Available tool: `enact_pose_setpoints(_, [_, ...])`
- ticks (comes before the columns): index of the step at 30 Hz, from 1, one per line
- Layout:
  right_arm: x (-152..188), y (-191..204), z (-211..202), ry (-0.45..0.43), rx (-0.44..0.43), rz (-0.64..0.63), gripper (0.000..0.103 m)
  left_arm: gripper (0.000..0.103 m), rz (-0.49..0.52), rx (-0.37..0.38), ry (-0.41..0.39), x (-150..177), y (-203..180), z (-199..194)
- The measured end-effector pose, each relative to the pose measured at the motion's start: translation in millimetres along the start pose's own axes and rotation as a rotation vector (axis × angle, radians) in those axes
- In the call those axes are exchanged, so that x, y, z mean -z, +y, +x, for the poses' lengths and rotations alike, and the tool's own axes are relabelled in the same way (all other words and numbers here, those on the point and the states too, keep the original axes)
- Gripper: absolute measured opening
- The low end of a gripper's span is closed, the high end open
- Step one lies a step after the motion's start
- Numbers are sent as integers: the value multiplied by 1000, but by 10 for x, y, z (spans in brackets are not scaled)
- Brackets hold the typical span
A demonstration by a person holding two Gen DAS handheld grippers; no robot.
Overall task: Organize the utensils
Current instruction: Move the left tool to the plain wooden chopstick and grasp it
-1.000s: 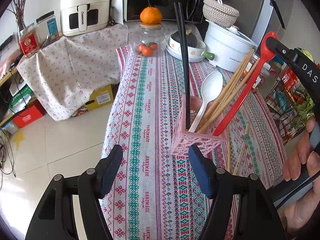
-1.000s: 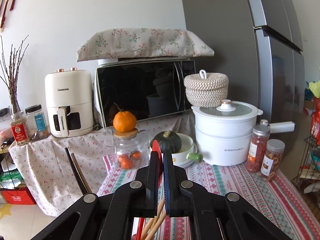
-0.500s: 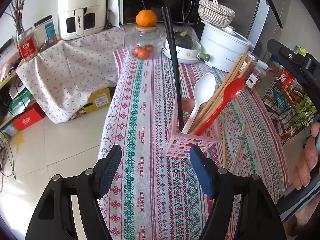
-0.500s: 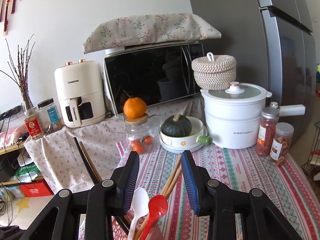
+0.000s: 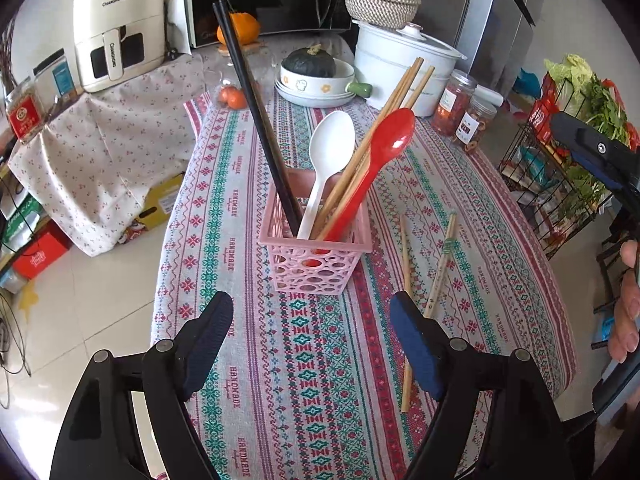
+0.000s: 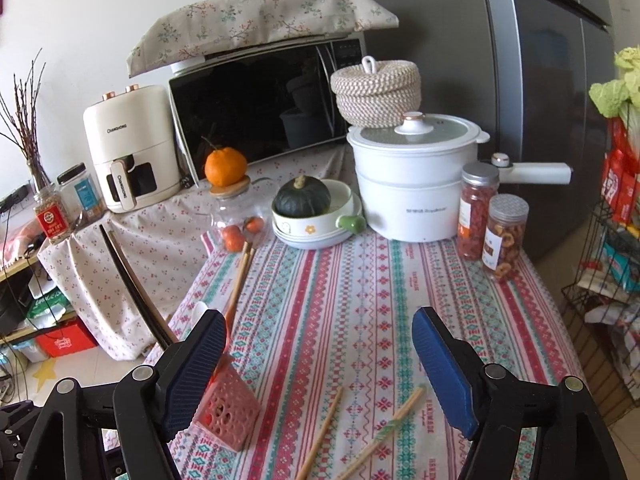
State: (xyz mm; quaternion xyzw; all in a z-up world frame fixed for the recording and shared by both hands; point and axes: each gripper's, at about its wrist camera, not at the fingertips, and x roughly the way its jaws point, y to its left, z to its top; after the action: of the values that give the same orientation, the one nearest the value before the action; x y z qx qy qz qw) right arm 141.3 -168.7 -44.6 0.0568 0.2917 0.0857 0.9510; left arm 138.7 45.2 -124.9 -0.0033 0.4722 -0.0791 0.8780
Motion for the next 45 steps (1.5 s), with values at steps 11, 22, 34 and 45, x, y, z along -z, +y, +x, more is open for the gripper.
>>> enact_pose_setpoints(11, [311,-577,-4,208,92,16,88,83,118,16,32,61,-627,117])
enact_pose_setpoints(22, [477,-1136,-28,319,172,112,88,83,225,67,74,-27,-1221,379])
enact_pose_setpoints(34, [602,-1586,70,411,158,267,88,42,169,0,115,-267,-1376,1278])
enact_pose_setpoints(45, [616,-1589,139,434,140,231,88,37,193,-90,101,-330,-1477,1634])
